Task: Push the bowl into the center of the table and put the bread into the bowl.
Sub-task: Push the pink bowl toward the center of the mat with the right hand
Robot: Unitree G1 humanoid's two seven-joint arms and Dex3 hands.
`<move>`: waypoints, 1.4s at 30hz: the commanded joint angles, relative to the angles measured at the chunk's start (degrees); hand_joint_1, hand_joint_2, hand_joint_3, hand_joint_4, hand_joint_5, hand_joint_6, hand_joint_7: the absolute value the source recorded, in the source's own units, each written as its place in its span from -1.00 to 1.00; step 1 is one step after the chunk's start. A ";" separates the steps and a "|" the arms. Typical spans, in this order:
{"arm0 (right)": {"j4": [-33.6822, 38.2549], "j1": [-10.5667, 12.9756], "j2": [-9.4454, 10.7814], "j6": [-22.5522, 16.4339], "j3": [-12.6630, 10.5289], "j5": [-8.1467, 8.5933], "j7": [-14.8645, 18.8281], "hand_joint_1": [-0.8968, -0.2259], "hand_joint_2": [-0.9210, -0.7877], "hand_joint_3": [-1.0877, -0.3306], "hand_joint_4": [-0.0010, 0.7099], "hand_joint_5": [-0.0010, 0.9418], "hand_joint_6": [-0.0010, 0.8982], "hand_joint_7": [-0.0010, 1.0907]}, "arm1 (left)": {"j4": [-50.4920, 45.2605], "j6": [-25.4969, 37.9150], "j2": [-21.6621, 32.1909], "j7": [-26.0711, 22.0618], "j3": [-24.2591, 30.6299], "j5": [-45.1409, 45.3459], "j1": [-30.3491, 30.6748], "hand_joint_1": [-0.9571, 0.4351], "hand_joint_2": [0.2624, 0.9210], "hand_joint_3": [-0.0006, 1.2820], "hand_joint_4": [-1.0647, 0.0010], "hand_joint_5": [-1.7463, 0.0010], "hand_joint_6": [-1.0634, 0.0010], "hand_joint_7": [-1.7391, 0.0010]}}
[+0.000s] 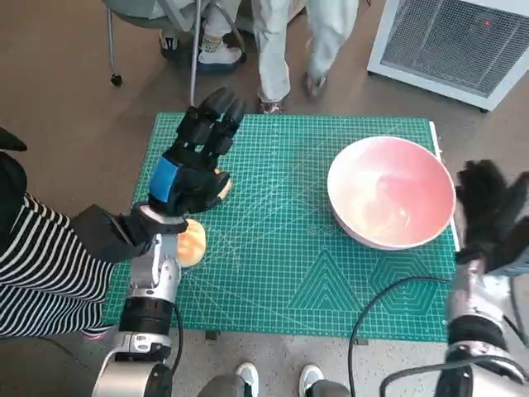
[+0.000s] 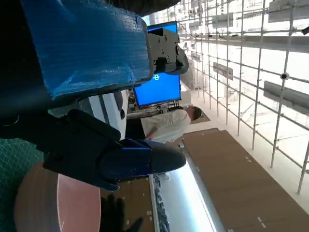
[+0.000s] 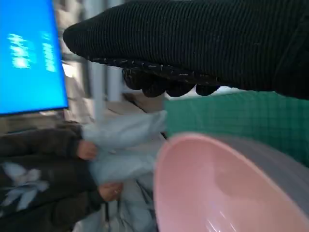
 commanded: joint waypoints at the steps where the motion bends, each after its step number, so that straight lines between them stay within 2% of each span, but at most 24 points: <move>1: 1.26 -0.82 2.23 2.17 -0.46 0.74 1.11 -0.09 -1.00 -0.49 -0.69 -0.99 -0.79 -0.54 | -0.60 -0.69 0.66 0.28 0.46 -0.06 0.80 -0.60 1.00 -0.41 0.86 0.99 0.98 0.51; 10: 1.52 -2.69 5.46 3.26 -0.78 1.17 2.45 -0.12 -1.00 -0.45 -0.65 -0.98 -0.75 -0.58 | -0.85 -0.81 1.13 0.30 0.64 0.10 1.20 -0.60 1.00 -0.42 0.85 0.99 0.97 0.52; 17: 1.42 -3.87 7.58 3.40 0.43 -0.09 3.16 -0.09 -1.00 -0.51 -0.59 -0.97 -0.71 -0.60 | -1.06 -0.87 1.47 0.46 0.84 0.03 1.67 -0.60 1.00 -0.42 0.85 0.99 0.95 0.54; 22: 1.42 -4.43 8.62 3.16 1.24 -0.73 4.07 -0.10 -1.00 -0.51 -0.57 -0.97 -0.69 -0.61 | -1.28 -1.02 1.54 0.58 0.91 0.04 2.04 -0.61 1.00 -0.42 0.85 1.00 0.94 0.55; 26: 1.52 -4.92 9.19 3.55 1.40 -0.52 4.91 -0.09 -1.00 -0.51 -0.62 -0.99 -0.72 -0.64 | -1.28 -1.15 1.65 0.53 1.01 -0.02 2.26 -0.61 1.00 -0.42 0.85 1.00 0.94 0.56; 37: 1.74 -6.32 11.95 3.99 1.91 -0.62 4.50 -0.07 -1.00 -0.54 -0.61 -0.98 -0.70 -0.66 | -1.03 -1.94 1.80 1.03 1.19 0.20 2.64 -0.62 1.00 -0.41 0.84 1.00 0.91 0.58; 42: 1.85 -6.61 13.11 4.44 2.90 -1.37 4.52 -0.06 -1.00 -0.55 -0.62 -0.99 -0.71 -0.68 | -0.77 -2.09 1.70 1.25 1.17 0.27 2.57 -0.62 1.00 -0.41 0.84 1.00 0.90 0.59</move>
